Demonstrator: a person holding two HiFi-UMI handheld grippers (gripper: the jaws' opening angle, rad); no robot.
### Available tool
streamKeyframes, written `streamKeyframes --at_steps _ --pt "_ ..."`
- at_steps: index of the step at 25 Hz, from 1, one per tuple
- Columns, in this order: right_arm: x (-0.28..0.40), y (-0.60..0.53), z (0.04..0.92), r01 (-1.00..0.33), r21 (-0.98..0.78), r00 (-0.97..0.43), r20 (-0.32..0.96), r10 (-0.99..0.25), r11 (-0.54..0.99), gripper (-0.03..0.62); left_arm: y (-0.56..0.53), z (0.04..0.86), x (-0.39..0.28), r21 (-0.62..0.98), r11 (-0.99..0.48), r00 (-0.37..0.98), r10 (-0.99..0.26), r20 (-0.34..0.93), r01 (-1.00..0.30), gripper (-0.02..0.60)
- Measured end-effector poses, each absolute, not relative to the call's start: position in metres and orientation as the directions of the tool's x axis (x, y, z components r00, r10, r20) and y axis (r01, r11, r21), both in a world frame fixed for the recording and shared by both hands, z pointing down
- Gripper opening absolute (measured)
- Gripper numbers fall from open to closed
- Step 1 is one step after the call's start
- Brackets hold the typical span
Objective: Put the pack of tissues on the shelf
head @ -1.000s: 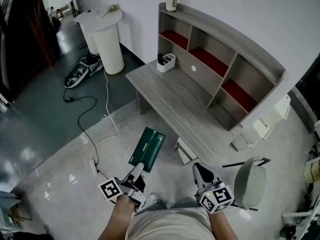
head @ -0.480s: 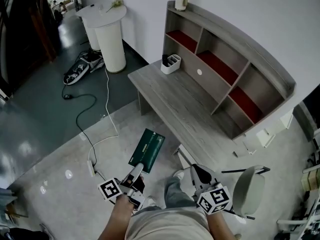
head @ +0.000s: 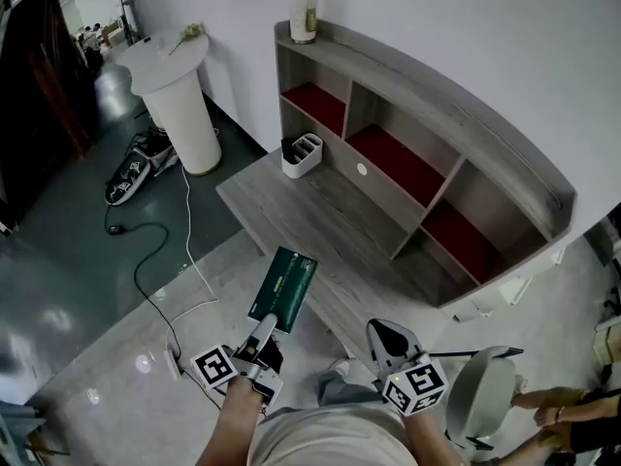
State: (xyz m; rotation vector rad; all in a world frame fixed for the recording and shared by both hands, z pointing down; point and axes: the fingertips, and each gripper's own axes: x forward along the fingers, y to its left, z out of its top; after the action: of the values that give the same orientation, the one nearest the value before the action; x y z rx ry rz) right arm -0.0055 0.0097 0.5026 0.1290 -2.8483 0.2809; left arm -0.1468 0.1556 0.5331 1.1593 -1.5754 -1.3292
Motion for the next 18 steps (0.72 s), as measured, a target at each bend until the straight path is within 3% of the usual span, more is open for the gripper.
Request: streamKeyframes --at_steps 18 --pt "0.012 -0.135 0.503 -0.340 -0.215 -0.916 0.296 -0.270 0.916 0.028 -0.074 0.481 -0.164 0.984 -0.048 -0.052 -0.997 -0.058 -0.174 0.344"
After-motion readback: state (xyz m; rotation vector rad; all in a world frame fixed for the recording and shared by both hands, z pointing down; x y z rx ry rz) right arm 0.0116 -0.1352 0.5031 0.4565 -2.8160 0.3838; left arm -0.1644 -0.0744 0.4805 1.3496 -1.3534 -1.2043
